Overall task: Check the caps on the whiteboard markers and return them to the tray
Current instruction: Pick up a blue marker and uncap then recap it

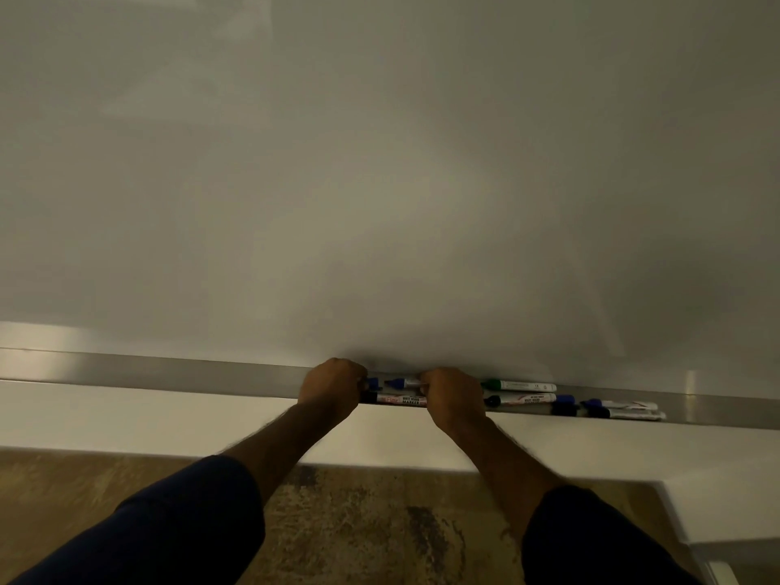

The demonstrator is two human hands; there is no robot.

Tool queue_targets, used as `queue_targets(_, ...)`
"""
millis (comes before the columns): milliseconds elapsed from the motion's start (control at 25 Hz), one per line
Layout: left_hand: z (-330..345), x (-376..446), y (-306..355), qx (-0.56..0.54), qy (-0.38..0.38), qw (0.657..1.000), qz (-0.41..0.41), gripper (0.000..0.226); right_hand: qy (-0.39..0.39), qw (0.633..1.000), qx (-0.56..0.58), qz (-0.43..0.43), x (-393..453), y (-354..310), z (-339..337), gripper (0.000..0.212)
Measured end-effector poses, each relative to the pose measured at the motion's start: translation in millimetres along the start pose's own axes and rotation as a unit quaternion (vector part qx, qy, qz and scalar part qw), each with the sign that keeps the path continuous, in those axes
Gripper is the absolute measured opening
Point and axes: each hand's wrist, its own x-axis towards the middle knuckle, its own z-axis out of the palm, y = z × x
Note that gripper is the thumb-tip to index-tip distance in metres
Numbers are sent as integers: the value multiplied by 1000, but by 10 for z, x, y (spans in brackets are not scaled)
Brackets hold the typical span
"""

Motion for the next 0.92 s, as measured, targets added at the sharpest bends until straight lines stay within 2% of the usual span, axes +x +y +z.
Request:
queue_targets(280, -28, -11, -1, -32, 20, 999, -24, 12, 45, 998, 8, -31, -48, 20, -35, 15)
queue_targets(560, -92, -18, 34, -27, -23, 999, -24, 18, 88, 993, 22, -74, -153, 125, -160, 14)
queue_targets(680, -171, -87, 62, -60, 15, 998, -22, 14, 133, 987, 22, -84, -209, 159, -273, 12)
queue_targets(840, -374, -239, 48, -81, 93, 991, 58, 14, 208, 972, -18, -106, -331, 206, -503, 15)
queue_targets(920, -523, -327, 63, -117, 116, 984, 65, 15, 248, 962, -35, -111, -412, 209, -665, 13)
